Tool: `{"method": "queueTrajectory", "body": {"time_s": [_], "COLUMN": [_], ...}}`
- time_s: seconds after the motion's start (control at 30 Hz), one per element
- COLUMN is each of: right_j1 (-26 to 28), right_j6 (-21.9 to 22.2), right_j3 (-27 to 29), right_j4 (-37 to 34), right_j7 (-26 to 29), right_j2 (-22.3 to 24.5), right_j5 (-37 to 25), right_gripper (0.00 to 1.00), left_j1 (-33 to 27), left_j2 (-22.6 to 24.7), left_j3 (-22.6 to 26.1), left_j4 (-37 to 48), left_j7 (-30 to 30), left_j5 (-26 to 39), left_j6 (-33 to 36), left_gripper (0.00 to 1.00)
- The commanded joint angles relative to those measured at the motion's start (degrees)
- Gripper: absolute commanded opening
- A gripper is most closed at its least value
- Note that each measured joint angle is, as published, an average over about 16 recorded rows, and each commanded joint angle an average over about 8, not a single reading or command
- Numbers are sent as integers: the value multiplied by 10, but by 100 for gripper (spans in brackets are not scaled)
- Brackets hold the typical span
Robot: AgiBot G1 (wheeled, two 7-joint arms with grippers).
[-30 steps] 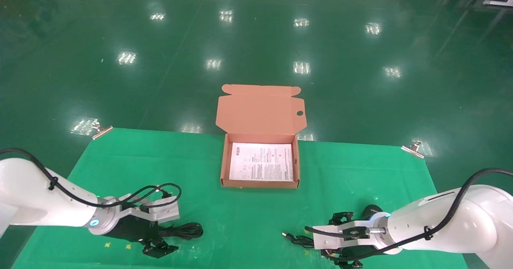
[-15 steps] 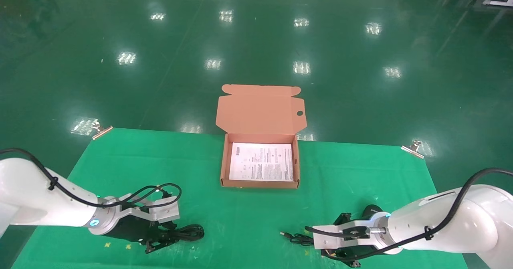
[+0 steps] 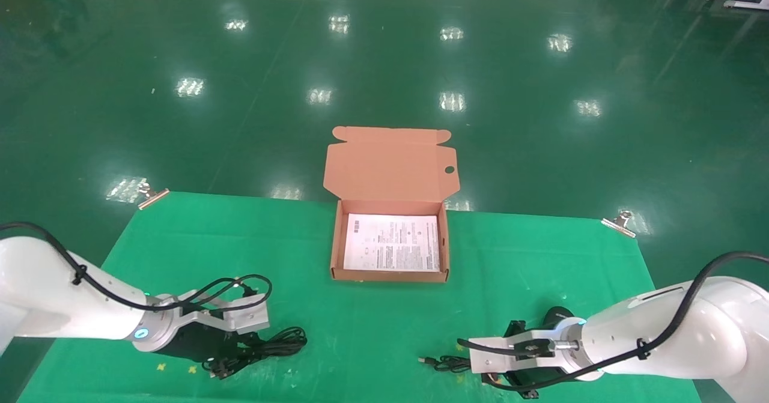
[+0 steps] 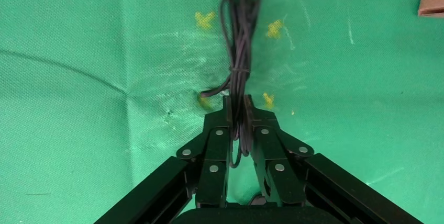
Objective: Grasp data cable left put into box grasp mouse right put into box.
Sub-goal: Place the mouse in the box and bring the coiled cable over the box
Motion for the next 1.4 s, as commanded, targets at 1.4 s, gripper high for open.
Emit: {"method": "queueTrajectory", "body": {"time_s": [1.4], "right_j1": [275], "right_j6": [166], "right_j3": [121], "right_j4": [-91], "right_j7": [-6], "right_j2": [-120], "right_j5": [3], "right_gripper": [0], "left_j1": [-95], "left_j2": [-54], "left_j3": [-41], "left_j4": [-378], "left_j7": [-149], "left_j5": [154], "left_j6": [-152], "left_gripper": [0]}}
